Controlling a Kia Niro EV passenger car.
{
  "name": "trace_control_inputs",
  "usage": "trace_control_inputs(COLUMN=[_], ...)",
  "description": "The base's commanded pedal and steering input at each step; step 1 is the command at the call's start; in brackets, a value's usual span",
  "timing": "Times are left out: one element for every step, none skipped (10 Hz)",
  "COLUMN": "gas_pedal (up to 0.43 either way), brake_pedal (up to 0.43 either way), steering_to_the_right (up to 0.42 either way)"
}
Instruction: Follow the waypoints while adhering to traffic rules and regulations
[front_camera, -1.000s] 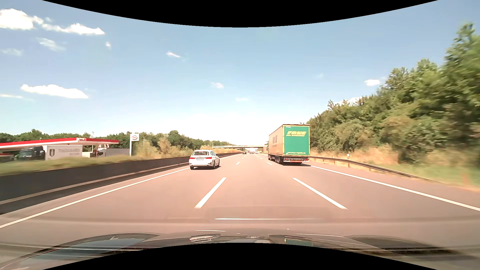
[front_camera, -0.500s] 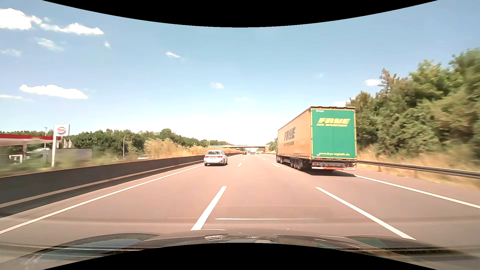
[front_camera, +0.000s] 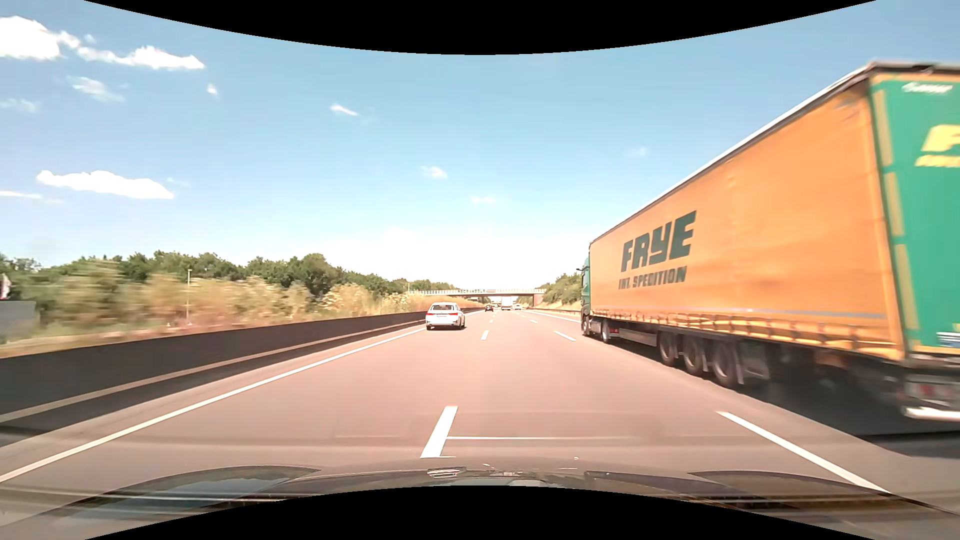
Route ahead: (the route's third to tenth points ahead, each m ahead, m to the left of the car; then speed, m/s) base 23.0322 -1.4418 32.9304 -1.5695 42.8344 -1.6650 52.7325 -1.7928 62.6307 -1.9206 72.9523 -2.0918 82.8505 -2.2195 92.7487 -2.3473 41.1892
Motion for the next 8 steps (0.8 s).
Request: trace_control_inputs(gas_pedal=[0.260,0.240,0.240,0.240,0.228,0.228,0.189,0.067], brake_pedal=[0.000,0.000,0.000,0.000,0.000,0.000,0.000,0.000], steering_to_the_right=[-0.001,-0.002,-0.002,-0.003,-0.003,-0.003,-0.003,-0.002])
